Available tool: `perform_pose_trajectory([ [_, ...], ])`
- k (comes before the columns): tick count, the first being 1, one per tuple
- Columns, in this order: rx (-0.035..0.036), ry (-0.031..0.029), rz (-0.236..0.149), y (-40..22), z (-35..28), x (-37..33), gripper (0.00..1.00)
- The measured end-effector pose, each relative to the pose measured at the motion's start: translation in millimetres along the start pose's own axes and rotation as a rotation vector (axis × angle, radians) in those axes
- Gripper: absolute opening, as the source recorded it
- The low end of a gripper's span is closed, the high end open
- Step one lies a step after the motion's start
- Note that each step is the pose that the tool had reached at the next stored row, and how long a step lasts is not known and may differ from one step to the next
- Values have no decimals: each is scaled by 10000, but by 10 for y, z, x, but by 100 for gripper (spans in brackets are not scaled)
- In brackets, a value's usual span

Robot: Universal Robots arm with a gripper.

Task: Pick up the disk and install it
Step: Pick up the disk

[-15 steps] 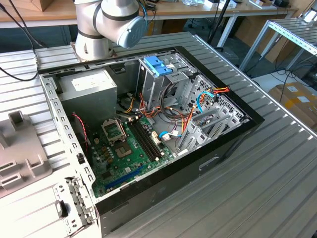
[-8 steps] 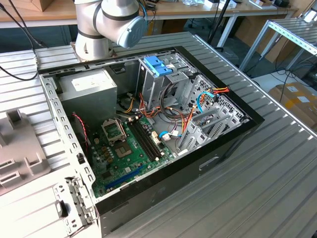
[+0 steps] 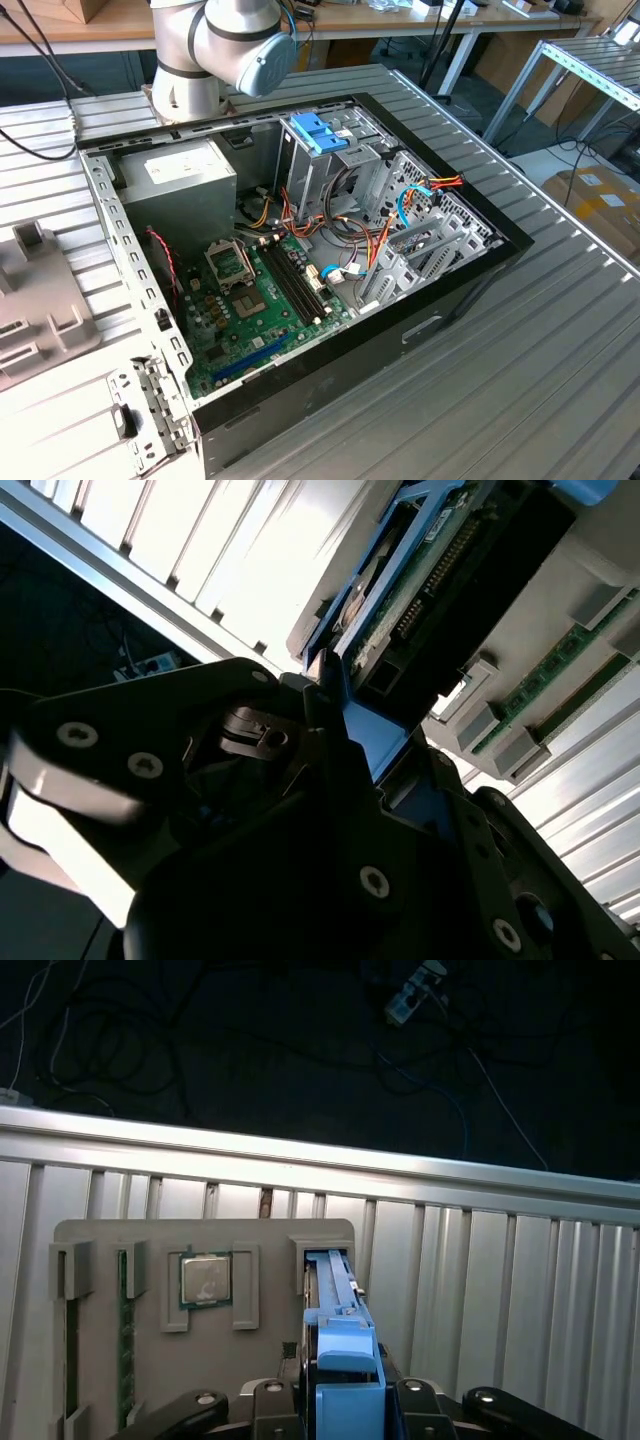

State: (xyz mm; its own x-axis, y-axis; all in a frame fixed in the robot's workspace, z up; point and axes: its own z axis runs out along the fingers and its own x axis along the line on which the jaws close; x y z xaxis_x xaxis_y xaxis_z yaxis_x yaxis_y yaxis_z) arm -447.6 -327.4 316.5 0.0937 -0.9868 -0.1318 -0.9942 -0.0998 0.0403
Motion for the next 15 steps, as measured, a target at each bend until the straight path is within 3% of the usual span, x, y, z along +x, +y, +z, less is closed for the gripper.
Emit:
perform_pose_trajectory([
  [6, 7, -71, -4, 3, -73, -10, 37],
  [10, 16, -167, -8, 6, -127, -17, 37],
  [15, 24, -240, -12, 8, -186, -25, 37],
])
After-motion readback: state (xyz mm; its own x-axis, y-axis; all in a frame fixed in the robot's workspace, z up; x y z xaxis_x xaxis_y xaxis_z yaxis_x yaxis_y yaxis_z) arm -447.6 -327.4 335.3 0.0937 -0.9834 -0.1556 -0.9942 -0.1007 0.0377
